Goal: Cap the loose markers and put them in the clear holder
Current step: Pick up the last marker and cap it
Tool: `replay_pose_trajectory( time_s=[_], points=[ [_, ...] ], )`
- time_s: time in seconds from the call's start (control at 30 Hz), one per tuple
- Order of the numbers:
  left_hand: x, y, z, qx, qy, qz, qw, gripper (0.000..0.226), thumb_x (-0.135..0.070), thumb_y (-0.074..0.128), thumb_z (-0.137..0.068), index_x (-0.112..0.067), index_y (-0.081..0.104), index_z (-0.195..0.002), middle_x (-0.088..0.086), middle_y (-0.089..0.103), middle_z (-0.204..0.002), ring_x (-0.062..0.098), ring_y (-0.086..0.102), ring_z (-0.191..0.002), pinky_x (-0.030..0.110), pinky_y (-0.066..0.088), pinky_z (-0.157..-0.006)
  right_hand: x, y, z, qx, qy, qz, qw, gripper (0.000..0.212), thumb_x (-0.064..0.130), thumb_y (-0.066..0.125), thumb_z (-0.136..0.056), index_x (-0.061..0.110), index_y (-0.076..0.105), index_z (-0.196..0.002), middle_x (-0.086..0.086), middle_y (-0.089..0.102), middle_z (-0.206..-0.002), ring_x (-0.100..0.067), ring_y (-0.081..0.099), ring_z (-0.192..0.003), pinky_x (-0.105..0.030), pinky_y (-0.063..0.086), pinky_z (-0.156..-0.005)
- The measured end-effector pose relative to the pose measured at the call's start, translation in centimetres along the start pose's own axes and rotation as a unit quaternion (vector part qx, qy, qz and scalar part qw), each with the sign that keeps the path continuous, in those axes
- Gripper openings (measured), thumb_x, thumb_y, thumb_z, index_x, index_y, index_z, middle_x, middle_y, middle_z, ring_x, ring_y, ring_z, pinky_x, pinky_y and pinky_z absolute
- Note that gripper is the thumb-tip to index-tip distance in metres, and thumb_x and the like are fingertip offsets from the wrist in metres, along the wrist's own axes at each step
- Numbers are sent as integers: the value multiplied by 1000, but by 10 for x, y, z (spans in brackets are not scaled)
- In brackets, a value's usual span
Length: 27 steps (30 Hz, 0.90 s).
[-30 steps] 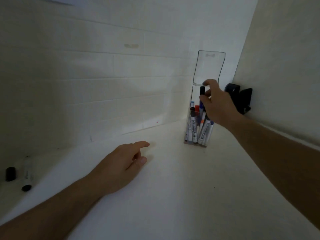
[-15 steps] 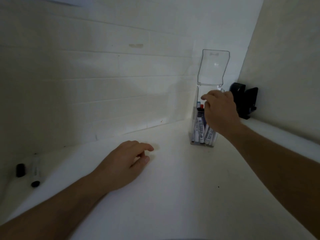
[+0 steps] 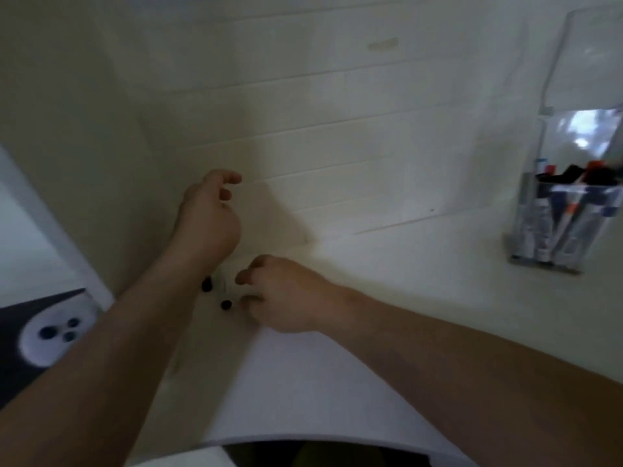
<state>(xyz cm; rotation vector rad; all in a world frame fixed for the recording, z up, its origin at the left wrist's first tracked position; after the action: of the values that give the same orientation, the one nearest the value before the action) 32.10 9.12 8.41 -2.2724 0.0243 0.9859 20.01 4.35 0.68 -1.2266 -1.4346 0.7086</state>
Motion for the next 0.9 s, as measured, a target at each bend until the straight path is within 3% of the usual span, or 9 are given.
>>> replay_pose_trajectory(
  time_s=[0.17,0.23,0.3,0.4,0.47,0.57,0.73,0.8,0.9],
  points=[
    [2,-15,13,-34,-37,-41,998,64,3,37,-79,-41,54,-122,6,51,-121,31,57,-106,47,56,-88,31,31,-32,24,6,40,999,48,55,42,-100,32,47,-141,-4,43,-108,-31,46,-99,-43,47,-84],
    [6,-20,18,-33,-48,-69,996,62,4,37,-79,-35,54,-124,8,51,-123,32,57,-107,43,57,-84,29,36,-31,-9,-5,52,999,43,46,43,-99,18,60,-127,-8,43,-97,-32,48,-91,-41,45,-74],
    [8,-21,26,-19,-48,-114,992,60,6,40,-78,-27,54,-127,12,50,-126,32,56,-105,38,55,-77,21,36,-27,-47,-6,46,998,31,32,51,-95,5,67,-98,-15,51,-91,-36,56,-80,-36,39,-62],
    [9,-16,38,40,-36,-201,978,62,9,46,-76,-21,50,-130,16,44,-129,31,56,-91,38,52,-79,3,17,-18,-56,46,47,996,26,34,55,-95,10,63,-97,-16,54,-103,-33,58,-87,-34,40,-66],
    [14,-9,46,103,-32,-295,950,54,7,47,-83,-17,47,-131,17,43,-128,31,56,-85,36,48,-79,-9,3,-11,-46,70,52,995,28,39,57,-94,13,64,-103,-15,57,-105,-33,60,-93,-33,41,-70],
    [30,3,54,186,-46,-402,895,39,-4,45,-91,-14,48,-129,19,46,-126,40,60,-103,43,52,-92,-24,-5,-2,-43,86,58,994,28,39,57,-94,15,65,-106,-15,59,-103,-35,63,-95,-32,40,-69],
    [34,16,53,220,-34,-486,845,37,-11,40,-96,-16,51,-132,17,56,-131,37,57,-119,42,45,-103,-35,-12,17,-58,95,65,992,26,42,57,-94,18,63,-103,-15,60,-104,-36,63,-96,-32,39,-69],
    [35,19,53,207,-26,-475,855,36,-14,43,-97,-21,54,-131,13,58,-133,33,56,-121,39,42,-105,-41,-17,26,-51,107,67,991,24,42,57,-94,20,62,-101,-14,62,-105,-35,63,-98,-33,43,-71],
    [43,18,52,156,-44,-392,905,37,-14,50,-92,-28,57,-125,12,60,-126,35,61,-110,38,49,-96,-57,-35,47,-37,128,64,989,22,41,62,-92,20,62,-98,-12,67,-105,-33,63,-100,-37,52,-78]
  ],
)
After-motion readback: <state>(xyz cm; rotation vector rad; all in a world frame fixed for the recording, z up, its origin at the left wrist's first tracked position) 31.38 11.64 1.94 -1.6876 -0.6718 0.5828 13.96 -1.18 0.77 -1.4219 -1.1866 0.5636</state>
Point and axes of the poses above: each hand's wrist, its own z-axis away from the middle knuckle, its own y-axis out of the palm, x = y × z, the point moved 3 cm from there along -z, towards the middle knuckle
